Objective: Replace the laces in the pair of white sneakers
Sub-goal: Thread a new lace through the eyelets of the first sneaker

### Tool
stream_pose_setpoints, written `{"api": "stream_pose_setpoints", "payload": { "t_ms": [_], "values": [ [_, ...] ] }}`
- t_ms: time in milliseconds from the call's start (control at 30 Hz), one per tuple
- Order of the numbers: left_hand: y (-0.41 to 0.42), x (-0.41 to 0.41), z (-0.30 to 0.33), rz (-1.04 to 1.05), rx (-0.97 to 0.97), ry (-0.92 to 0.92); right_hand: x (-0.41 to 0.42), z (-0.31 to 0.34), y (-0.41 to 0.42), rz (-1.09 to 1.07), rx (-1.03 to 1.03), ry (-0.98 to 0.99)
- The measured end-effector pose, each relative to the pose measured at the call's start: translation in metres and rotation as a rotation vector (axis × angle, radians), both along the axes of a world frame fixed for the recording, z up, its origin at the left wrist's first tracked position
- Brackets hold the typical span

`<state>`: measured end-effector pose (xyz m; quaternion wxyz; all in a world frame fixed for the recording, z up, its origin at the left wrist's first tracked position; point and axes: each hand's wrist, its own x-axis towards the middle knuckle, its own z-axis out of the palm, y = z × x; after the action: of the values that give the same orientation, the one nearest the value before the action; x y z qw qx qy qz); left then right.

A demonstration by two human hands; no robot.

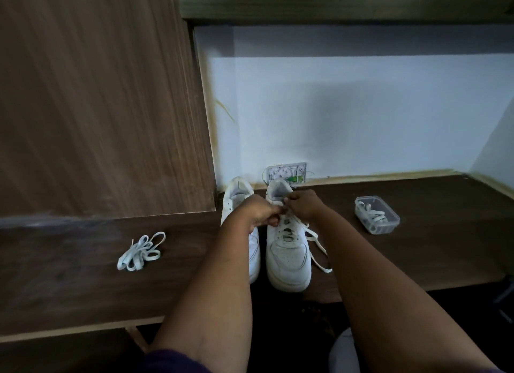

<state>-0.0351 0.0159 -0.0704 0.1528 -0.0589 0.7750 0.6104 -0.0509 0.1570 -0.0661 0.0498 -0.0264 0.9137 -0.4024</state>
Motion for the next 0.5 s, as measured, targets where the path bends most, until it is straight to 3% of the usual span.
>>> {"api": "stream_pose_setpoints", "payload": {
  "t_ms": [133, 233, 400, 500],
  "values": [
    [-0.003, 0.003, 0.011, -0.035, -0.024, 0.018, 0.000, -0.001, 0.002, 0.011, -0.012, -0.013],
    [-0.013, 0.008, 0.025, -0.192, -0.035, -0.010, 0.002, -0.003, 0.003, 0.000, 0.009, 0.006],
    [-0.018, 0.014, 0.026, -0.196, -0.256, -0.123, 0.002, 0.000, 0.005, 0.003, 0.043, -0.042],
    [-0.014, 0.010, 0.021, -0.145, -0.349, 0.030, 0.000, 0.000, 0.003, 0.023, 0.078, -0.028]
  ]
}}
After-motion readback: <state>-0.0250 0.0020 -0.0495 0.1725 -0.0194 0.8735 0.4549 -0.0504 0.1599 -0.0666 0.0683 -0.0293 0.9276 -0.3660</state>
